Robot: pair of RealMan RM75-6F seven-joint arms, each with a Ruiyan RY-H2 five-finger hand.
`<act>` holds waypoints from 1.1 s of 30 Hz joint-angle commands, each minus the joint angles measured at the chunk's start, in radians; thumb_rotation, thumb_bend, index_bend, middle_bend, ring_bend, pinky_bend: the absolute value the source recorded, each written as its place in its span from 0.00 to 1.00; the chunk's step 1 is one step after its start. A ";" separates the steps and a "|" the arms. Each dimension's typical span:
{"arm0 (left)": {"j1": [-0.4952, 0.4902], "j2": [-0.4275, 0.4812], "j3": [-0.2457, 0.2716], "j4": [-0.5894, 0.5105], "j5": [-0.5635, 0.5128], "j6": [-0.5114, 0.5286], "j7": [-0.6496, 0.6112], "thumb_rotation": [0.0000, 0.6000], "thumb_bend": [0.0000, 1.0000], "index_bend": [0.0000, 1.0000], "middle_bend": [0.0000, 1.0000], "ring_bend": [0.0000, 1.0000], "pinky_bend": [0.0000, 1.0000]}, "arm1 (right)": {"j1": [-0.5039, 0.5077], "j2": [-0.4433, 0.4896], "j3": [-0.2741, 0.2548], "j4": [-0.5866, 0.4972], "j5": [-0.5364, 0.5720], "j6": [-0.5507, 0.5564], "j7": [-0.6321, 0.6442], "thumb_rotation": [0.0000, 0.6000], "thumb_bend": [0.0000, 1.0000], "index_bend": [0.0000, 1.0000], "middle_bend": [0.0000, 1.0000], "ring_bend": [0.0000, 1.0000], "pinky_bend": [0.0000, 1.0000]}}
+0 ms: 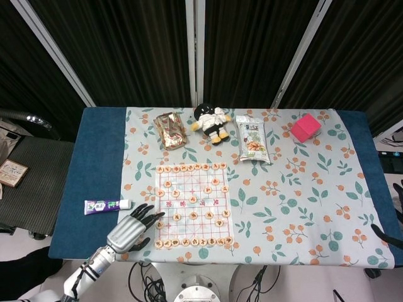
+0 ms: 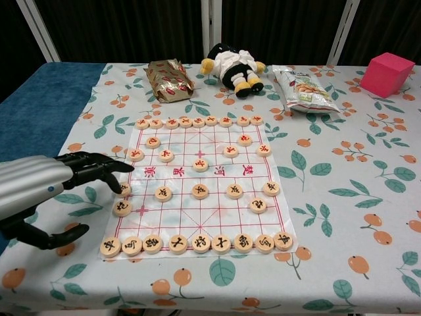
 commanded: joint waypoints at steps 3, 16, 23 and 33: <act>0.000 -0.010 -0.001 0.015 -0.007 -0.004 -0.005 1.00 0.41 0.01 0.22 0.00 0.06 | -0.003 0.000 -0.001 0.002 -0.001 0.005 0.000 1.00 0.08 0.00 0.00 0.00 0.00; -0.008 -0.016 -0.010 0.031 -0.022 -0.015 -0.021 1.00 0.41 0.01 0.21 0.00 0.06 | -0.004 -0.002 -0.001 0.008 0.004 0.000 0.004 1.00 0.08 0.00 0.00 0.00 0.00; -0.020 -0.019 -0.017 0.039 -0.035 -0.034 -0.031 1.00 0.42 0.01 0.21 0.00 0.06 | -0.004 -0.002 -0.002 0.009 0.005 -0.003 0.001 1.00 0.08 0.00 0.00 0.00 0.00; -0.030 -0.019 -0.023 0.040 -0.032 -0.030 -0.055 1.00 0.42 0.01 0.21 0.00 0.06 | -0.008 0.000 -0.002 0.014 0.009 -0.002 0.007 1.00 0.08 0.00 0.00 0.00 0.00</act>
